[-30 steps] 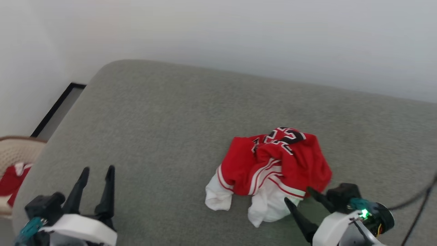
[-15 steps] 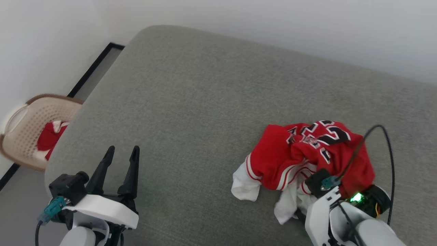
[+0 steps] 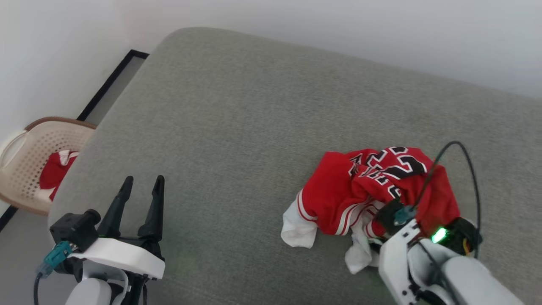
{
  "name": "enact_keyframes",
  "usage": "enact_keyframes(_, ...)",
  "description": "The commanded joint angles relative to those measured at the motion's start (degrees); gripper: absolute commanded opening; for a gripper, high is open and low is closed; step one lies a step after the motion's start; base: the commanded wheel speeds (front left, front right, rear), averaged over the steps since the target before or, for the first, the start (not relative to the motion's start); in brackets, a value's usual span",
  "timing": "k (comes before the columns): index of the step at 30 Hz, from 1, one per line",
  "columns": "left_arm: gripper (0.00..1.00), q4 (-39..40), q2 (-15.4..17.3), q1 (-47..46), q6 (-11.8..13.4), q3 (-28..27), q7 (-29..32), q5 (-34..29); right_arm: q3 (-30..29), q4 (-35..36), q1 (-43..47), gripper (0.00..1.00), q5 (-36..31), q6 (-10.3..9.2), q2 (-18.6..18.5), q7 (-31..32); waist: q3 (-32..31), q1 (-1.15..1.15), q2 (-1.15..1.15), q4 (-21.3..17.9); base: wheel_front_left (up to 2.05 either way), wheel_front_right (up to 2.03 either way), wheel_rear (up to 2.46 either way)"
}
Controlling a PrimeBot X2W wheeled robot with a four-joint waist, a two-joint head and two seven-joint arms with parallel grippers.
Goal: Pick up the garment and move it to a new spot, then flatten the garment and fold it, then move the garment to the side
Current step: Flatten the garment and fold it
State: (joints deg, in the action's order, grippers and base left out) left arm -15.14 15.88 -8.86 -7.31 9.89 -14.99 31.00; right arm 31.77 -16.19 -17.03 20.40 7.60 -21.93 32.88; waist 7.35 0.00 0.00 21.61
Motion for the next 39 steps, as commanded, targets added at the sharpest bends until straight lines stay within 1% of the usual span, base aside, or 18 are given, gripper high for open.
enact_keyframes(1,1.00,0.3,0.2,0.6,-0.2,-0.3,-0.3,0.0,-1.2,0.7,0.8,0.00,0.2,-0.20,-1.8,0.7,-0.4,0.00,0.00,-1.2,0.00,0.00,0.00)
enact_keyframes(2,1.00,0.3,0.2,0.6,-0.2,-0.3,-0.3,0.0,-1.2,0.7,0.8,0.00,0.2,-0.20,-1.8,0.7,-0.4,0.00,0.00,-1.2,0.00,0.00,0.00)
enact_keyframes(5,1.00,0.6,0.6,0.9,-0.2,-0.6,-0.3,0.0,-3.9,4.5,1.6,0.00,0.9,-0.14,-2.9,1.4,-0.7,0.00,0.00,-2.7,0.00,0.00,0.00)
enact_keyframes(8,1.00,1.0,0.9,1.1,-0.2,-0.9,-0.3,-0.1,-8.2,8.3,3.5,0.00,0.6,-0.14,-5.1,2.9,-0.9,0.00,0.00,-4.1,0.00,0.00,0.00)
enact_keyframes(13,1.00,1.1,1.2,1.6,-0.2,-1.4,-0.3,-0.1,-16.4,13.3,8.0,0.00,-0.5,-0.14,-7.7,5.5,-1.0,0.00,0.00,-6.1,0.00,0.00,0.00)
enact_keyframes(16,1.00,1.1,1.3,1.3,-0.2,-1.2,-0.3,-0.1,-21.0,14.5,10.8,0.00,-0.6,-0.14,-8.7,6.7,-0.8,0.00,0.00,-6.6,0.00,0.00,0.00)
enact_keyframes(19,1.00,1.0,1.3,0.7,-0.2,-0.8,-0.3,0.1,-24.3,13.9,13.0,0.00,-1.1,-0.14,-9.6,7.4,-0.6,0.00,0.00,-6.9,0.00,0.00,0.00)
enact_keyframes(21,1.00,0.7,1.6,0.3,-0.2,-0.3,-0.3,0.2,-25.5,12.9,13.9,0.00,0.0,-0.14,-8.3,7.4,-0.4,0.00,0.00,-7.0,0.00,0.00,0.00)
enact_keyframes(22,1.00,0.6,1.6,0.0,-0.2,-0.1,-0.3,0.3,-25.9,12.3,14.0,0.04,0.4,-0.13,-7.7,7.2,-0.4,0.00,0.00,-7.1,0.00,0.00,0.00)
enact_keyframes(24,1.00,0.4,1.8,-0.4,-0.2,0.5,-0.3,0.6,-25.3,10.4,14.2,0.36,0.9,-0.14,-7.6,7.1,-0.3,0.00,0.00,-7.2,0.00,0.00,0.00)
enact_keyframes(25,1.00,0.3,1.9,-0.6,-0.2,0.9,-0.3,0.8,-25.1,9.4,13.9,0.87,1.3,-0.14,-7.1,6.7,-0.2,0.00,0.00,-7.2,0.00,0.00,0.00)
enact_keyframes(26,1.00,0.1,2.1,-0.8,-0.2,1.4,-0.3,1.0,-24.8,8.3,13.5,1.00,1.6,-0.14,-6.7,6.5,-0.2,0.00,0.00,-7.3,0.00,0.00,0.00)
enact_keyframes(29,1.00,-0.2,3.2,-2.0,-0.2,3.4,-0.3,1.9,-23.8,6.4,12.3,1.00,2.3,-0.13,-5.9,5.6,-0.5,0.00,0.00,-7.5,0.00,0.00,0.00)
enact_keyframes(32,1.00,-0.4,4.6,-3.3,-0.2,6.2,1.1,3.5,-23.3,6.3,11.8,1.00,2.7,-0.14,-5.5,6.0,-1.0,0.00,0.00,-8.1,0.00,0.00,0.00)
enact_keyframes(36,1.00,0.8,7.2,-5.5,-0.2,9.6,4.4,6.2,-23.8,8.9,11.8,1.00,3.8,-0.13,-4.5,5.7,-1.9,0.00,0.00,-9.6,0.00,0.00,0.00)
enact_keyframes(39,1.00,1.7,9.5,-7.1,-0.2,12.4,7.8,7.5,-25.3,12.2,12.8,1.00,4.6,-0.13,-3.1,4.4,-2.5,0.00,0.00,-11.2,0.00,0.00,0.00)
